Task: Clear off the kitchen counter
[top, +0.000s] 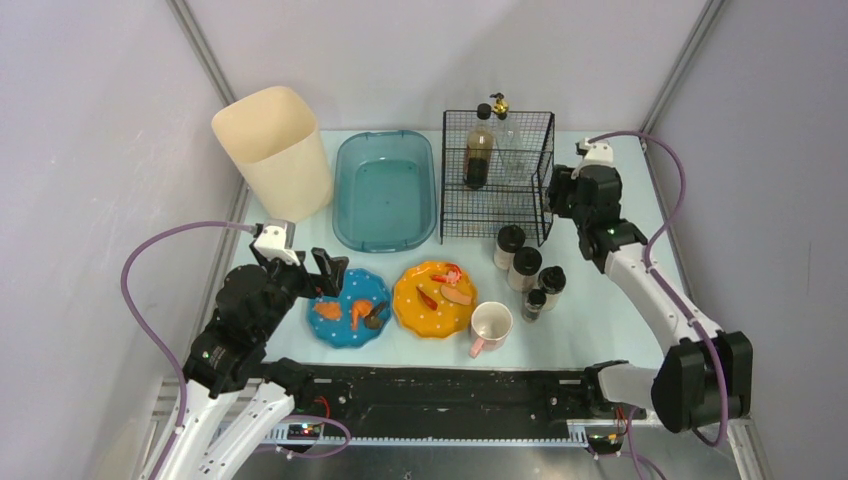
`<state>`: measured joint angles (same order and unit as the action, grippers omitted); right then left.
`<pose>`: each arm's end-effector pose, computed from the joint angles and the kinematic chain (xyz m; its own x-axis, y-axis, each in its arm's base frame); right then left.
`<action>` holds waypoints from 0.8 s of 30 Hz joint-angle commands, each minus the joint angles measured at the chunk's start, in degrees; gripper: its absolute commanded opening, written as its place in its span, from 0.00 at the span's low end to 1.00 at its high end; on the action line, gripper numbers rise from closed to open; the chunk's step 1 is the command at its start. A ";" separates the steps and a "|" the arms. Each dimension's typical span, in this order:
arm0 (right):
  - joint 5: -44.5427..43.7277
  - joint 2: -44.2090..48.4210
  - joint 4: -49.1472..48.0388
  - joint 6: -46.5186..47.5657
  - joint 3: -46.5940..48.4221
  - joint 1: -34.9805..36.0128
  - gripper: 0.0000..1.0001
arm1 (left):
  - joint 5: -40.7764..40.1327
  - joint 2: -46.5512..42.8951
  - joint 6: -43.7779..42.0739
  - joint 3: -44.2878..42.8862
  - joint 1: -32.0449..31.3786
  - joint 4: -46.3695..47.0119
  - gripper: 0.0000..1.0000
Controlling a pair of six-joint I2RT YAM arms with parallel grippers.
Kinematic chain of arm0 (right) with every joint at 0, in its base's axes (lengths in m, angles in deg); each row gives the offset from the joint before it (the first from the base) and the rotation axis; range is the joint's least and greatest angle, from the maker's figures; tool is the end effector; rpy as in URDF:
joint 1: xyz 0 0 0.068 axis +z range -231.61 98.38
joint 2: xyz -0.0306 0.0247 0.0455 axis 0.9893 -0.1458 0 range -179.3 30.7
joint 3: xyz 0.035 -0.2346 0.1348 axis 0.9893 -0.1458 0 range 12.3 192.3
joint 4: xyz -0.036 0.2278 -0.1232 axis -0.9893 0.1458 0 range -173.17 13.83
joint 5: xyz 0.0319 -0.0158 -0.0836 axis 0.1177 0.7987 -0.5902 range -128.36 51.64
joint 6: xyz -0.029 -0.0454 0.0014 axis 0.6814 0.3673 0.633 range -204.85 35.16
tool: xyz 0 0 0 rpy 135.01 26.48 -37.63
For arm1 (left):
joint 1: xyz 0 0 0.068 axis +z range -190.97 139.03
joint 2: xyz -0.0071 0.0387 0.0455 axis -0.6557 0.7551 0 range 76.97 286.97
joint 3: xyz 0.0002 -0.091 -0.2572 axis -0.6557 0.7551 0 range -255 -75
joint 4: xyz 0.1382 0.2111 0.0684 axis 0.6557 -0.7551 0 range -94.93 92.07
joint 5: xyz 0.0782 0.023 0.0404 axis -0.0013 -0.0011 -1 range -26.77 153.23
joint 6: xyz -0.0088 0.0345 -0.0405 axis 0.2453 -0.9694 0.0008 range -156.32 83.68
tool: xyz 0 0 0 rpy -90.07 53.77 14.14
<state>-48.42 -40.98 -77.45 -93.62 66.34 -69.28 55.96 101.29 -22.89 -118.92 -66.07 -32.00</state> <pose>0.2834 0.0556 0.3038 -0.3910 0.0683 -0.9178 0.0060 0.9974 0.0716 0.0888 -0.0367 0.3336 -0.2920 -0.1176 -0.9492 0.2489 0.9489 -0.1941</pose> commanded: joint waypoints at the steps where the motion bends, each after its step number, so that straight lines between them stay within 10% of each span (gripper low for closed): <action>1: 0.21 4.60 3.16 -1.31 2.21 1.07 0.62 | 0.06 -0.33 -0.99 0.13 0.36 0.78 0.98; 9: -1.55 7.62 -7.07 3.37 2.65 7.46 0.79 | 0.20 0.02 -1.04 0.04 0.35 0.76 0.98; 24: -6.75 -13.84 -15.06 11.22 22.44 9.28 0.77 | -0.38 0.70 -1.18 0.18 0.43 0.79 0.98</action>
<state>-53.16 -51.04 -88.58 -86.12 83.26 -60.07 55.96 101.37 -22.89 -118.92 -66.07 -32.00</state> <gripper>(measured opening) 0.780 0.985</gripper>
